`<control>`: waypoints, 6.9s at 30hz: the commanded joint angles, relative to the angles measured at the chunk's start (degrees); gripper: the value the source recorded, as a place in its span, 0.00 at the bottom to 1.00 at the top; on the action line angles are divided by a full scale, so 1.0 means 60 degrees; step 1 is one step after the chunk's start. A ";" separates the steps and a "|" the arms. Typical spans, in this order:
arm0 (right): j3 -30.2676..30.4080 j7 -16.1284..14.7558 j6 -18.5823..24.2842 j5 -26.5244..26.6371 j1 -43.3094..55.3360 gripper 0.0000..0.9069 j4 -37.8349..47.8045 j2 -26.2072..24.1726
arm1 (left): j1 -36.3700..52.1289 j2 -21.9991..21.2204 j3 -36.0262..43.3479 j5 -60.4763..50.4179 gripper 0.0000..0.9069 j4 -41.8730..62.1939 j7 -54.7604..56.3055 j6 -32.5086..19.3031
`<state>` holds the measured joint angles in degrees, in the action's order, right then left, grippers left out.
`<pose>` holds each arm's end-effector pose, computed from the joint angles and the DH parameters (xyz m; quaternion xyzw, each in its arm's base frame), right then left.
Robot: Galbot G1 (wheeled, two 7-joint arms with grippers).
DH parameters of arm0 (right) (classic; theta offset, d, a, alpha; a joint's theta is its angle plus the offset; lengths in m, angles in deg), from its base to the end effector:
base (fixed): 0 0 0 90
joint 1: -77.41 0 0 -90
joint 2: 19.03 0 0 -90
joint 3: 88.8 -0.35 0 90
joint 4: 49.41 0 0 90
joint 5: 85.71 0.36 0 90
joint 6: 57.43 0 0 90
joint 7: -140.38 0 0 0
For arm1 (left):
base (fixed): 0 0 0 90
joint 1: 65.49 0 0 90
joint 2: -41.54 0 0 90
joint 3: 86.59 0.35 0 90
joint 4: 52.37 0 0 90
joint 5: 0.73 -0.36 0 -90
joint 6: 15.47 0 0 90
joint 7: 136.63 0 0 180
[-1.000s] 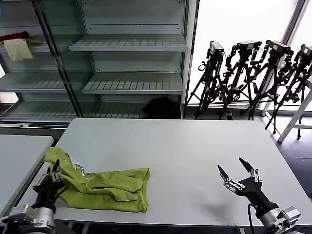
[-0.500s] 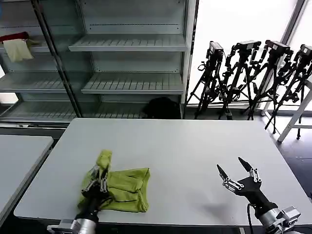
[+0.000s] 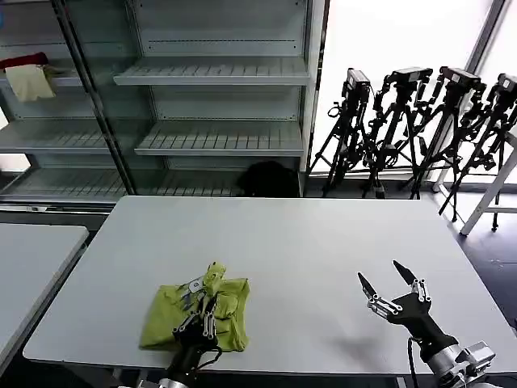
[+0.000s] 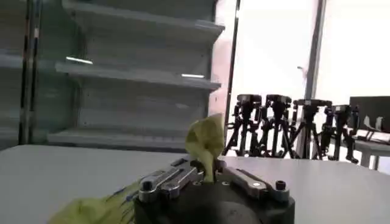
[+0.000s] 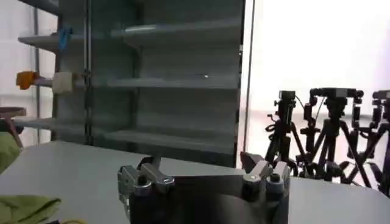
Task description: Fold and organize the clothes.
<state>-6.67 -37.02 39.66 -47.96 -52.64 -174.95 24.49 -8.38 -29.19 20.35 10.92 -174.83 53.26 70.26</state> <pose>0.1785 -0.1297 -0.2386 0.1576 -0.9872 0.0234 0.0091 0.1478 -0.0318 -0.3066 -0.1211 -0.9915 0.0447 0.0172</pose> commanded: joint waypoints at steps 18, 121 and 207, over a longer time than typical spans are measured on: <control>0.0061 -0.0013 0.0040 0.0004 0.0040 1.00 0.0013 0.0029 | 0.0698 -0.0093 0.0138 -0.0531 0.02 0.0892 0.0033 0.0071; 0.0046 -0.0034 0.0191 -0.0049 -0.0038 1.00 0.0125 -0.0030 | -0.0199 0.0309 -0.2693 0.3879 0.00 0.0230 0.0183 0.1883; 0.8827 0.2625 -0.5645 0.1163 0.8567 1.00 0.2510 0.4094 | -0.0301 0.1413 -0.3474 -0.0388 1.00 -0.2198 -0.0717 0.2784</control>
<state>27.56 -28.08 17.82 -45.73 -18.90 -167.43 39.37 -0.77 -15.22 7.21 12.45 -186.34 52.11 89.13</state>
